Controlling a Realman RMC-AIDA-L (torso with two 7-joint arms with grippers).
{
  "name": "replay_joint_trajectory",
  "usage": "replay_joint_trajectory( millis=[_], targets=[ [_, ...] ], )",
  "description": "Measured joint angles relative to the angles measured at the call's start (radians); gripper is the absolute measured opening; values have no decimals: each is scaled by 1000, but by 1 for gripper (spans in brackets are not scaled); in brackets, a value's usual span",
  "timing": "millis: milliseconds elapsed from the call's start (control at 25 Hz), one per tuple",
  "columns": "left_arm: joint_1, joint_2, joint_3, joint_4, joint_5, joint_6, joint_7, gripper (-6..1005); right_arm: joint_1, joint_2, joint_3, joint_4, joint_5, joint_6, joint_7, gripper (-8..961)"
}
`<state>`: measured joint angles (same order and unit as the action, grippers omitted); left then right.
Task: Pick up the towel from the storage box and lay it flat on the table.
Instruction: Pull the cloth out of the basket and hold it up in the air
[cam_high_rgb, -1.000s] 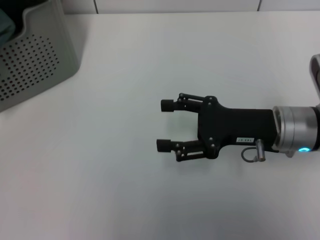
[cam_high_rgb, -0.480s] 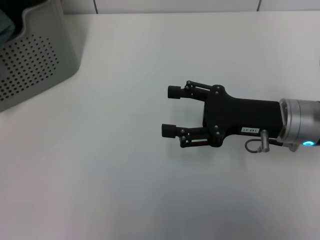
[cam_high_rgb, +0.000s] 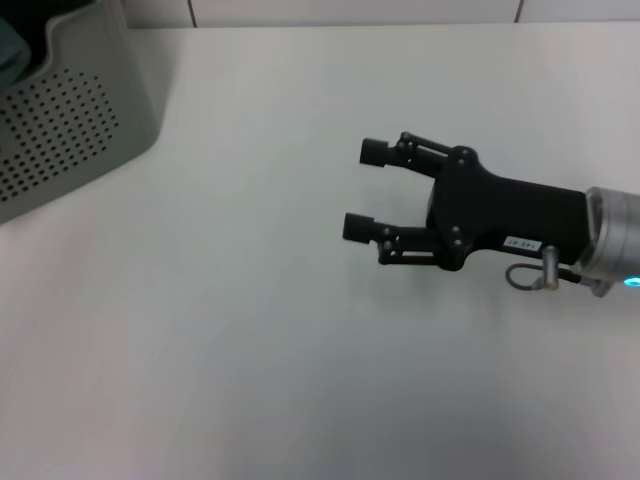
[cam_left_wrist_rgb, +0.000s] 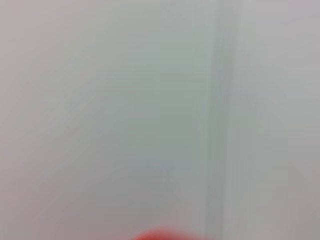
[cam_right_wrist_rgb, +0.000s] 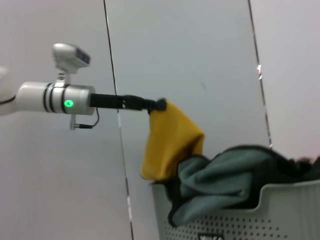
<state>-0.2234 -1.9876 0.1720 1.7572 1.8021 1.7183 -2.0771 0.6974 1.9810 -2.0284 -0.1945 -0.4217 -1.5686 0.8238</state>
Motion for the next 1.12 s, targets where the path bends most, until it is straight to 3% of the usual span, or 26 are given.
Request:
replay_joint_trajectory(
  millis=[200, 240, 280, 360, 440, 640, 840, 960, 1120],
  targets=[
    [45, -14, 67, 11, -394, 102, 81, 16, -24, -7, 41, -13, -3, -43, -18, 872],
    [45, -14, 67, 11, -394, 102, 81, 16, -29, -12, 66, -13, -3, -83, -28, 872],
    [40, -9, 93, -3, -534, 170, 106, 16, -30, -12, 70, -13, -3, -92, -30, 873],
    [32, 1, 116, -22, -620, 222, 116, 16, -31, -15, 79, -13, -3, -121, -38, 873],
    [19, 25, 161, -52, -708, 283, 124, 16, -32, -17, 82, -14, -3, -149, -47, 873],
    [24, 102, 355, -76, -704, 312, 134, 16, -38, -37, 82, -15, -3, -242, -54, 873],
    [20, 189, 581, -70, -648, 314, 130, 16, -27, -85, 79, -15, -5, -357, 1, 872],
    [2, 208, 676, -64, -605, 315, 132, 16, -4, -124, 79, -14, -15, -427, 77, 870],
    [-28, 202, 747, -23, -519, 316, 146, 15, 29, -164, 81, -12, -32, -492, 144, 868]
  ],
)
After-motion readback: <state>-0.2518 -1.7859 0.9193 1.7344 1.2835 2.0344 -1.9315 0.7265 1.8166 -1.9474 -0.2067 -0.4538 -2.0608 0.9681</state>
